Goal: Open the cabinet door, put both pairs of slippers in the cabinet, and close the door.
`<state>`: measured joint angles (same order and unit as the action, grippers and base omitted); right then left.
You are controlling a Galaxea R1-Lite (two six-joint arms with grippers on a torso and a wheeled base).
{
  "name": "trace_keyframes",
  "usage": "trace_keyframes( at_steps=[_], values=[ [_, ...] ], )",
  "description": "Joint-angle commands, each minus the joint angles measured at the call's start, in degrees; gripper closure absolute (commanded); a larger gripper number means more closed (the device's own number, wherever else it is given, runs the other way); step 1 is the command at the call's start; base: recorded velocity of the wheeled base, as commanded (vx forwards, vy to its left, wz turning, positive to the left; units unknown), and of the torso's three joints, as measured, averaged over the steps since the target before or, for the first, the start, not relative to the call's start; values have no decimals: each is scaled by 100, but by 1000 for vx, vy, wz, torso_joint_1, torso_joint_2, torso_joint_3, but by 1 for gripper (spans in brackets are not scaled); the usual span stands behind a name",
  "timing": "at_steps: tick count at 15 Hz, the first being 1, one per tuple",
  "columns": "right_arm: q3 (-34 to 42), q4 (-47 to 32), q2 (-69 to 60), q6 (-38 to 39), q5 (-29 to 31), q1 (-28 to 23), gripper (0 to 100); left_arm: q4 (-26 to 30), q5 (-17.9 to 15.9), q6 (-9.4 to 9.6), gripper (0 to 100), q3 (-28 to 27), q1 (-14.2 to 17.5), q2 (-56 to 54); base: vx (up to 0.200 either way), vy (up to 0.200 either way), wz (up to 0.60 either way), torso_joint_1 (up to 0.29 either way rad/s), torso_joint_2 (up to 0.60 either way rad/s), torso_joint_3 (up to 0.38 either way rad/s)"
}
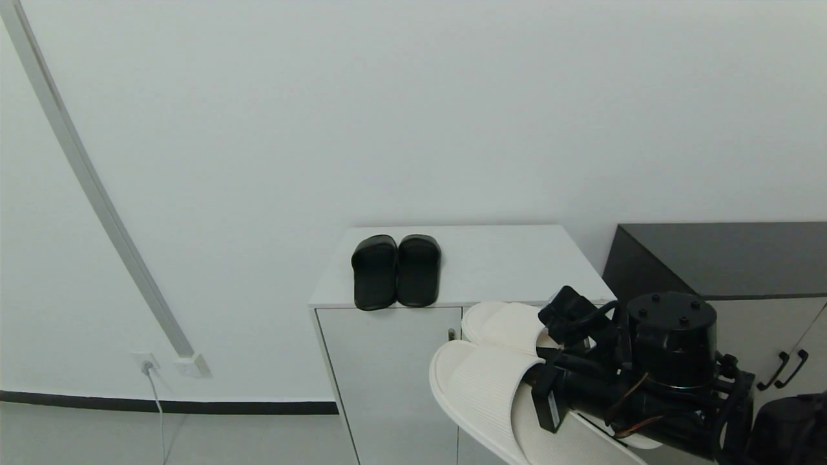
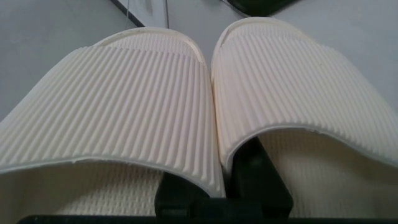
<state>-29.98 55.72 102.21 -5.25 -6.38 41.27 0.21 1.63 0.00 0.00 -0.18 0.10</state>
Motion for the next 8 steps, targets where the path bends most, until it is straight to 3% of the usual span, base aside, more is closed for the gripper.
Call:
trace_keyframes(
  at_steps=[1,2,3,8],
  values=[
    [27,9,-25,-2,5,-4,100,-3,-5,-26,100,0,1,8,0,0,0,-149,354,207],
    [27,9,-34,-2,-4,-4,100,-3,-5,-26,100,-9,1,8,0,0,0,-149,349,188],
    [27,9,-34,-2,-4,-4,100,-3,-5,-18,0,-9,1,8,0,0,0,-159,373,198],
    [62,9,-34,-11,5,4,100,-3,-5,-9,0,0,1,8,0,0,0,-179,422,239]
  ],
)
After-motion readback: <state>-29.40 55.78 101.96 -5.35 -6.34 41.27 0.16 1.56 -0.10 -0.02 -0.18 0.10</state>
